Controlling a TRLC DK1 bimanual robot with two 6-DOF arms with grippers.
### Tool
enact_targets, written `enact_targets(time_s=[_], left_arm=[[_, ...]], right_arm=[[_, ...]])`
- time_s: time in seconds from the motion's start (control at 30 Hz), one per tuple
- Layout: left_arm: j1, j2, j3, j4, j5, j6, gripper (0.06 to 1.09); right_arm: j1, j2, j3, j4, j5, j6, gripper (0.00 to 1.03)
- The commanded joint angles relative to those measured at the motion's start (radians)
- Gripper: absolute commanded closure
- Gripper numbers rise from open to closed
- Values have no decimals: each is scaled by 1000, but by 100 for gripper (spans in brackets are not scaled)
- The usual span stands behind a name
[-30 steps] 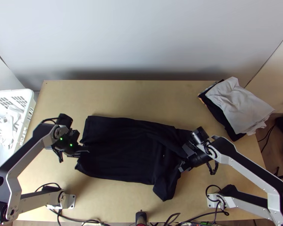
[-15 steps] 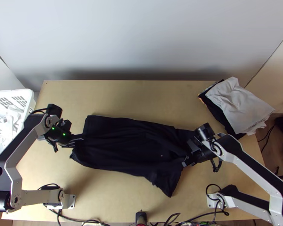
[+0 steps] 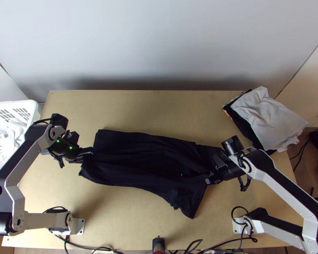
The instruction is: Fold the t-shirt
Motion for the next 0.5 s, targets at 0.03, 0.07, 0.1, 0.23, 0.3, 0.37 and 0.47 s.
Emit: enact_targets(time_s=[0.03,0.07,0.1,0.23,0.3,0.37,0.47], left_arm=[[-24,19,39,7,98,34,51],[-30,13,45,6,120,12,50],[-38,-4,41,15,133,11,50],[-84,-79,-2,79,133,29,25],[-81,-145,-30,119,132,28,24],[-70,-199,-62,121,130,41,12],[-36,-226,-146,99,81,144,12]], right_arm=[[-1,-1,4,1,-1,3,100],[0,1,4,1,-1,3,100],[0,1,4,1,-2,3,100],[5,1,7,1,-2,3,100],[3,1,7,1,-1,3,100],[3,1,7,1,-1,3,100],[3,2,7,1,-1,3,100]])
